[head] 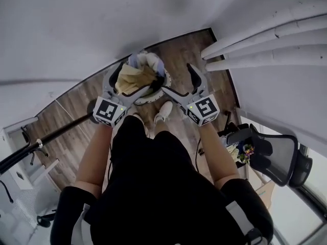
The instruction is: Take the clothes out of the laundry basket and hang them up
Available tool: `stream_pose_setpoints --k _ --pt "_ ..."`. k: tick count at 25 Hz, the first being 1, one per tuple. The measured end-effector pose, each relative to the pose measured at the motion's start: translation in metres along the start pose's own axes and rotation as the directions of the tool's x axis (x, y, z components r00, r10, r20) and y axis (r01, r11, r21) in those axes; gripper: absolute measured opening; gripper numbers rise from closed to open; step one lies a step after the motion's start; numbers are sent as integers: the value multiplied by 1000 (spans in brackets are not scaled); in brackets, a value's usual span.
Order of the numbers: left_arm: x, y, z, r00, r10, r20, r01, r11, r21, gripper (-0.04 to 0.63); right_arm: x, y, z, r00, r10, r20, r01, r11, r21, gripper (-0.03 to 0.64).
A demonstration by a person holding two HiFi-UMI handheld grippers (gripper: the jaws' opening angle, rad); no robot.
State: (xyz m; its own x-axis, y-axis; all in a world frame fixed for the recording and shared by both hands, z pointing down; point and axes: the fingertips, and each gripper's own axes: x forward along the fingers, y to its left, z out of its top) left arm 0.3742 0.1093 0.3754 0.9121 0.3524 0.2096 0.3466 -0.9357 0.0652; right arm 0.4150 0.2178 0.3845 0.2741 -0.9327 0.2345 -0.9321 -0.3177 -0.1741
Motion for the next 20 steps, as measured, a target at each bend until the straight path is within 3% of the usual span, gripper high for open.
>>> stream_pose_setpoints --k 6,11,20 --pt "39 43 -70 995 -13 -102 14 1000 4 495 43 -40 -61 997 9 -71 -5 999 48 499" --pt "72 86 -154 984 -23 -179 18 999 -28 495 92 -62 -131 991 26 -133 -17 998 65 483" --pt "109 136 -291 960 -48 -277 26 996 -83 494 164 -95 -250 977 -47 -208 65 995 81 457"
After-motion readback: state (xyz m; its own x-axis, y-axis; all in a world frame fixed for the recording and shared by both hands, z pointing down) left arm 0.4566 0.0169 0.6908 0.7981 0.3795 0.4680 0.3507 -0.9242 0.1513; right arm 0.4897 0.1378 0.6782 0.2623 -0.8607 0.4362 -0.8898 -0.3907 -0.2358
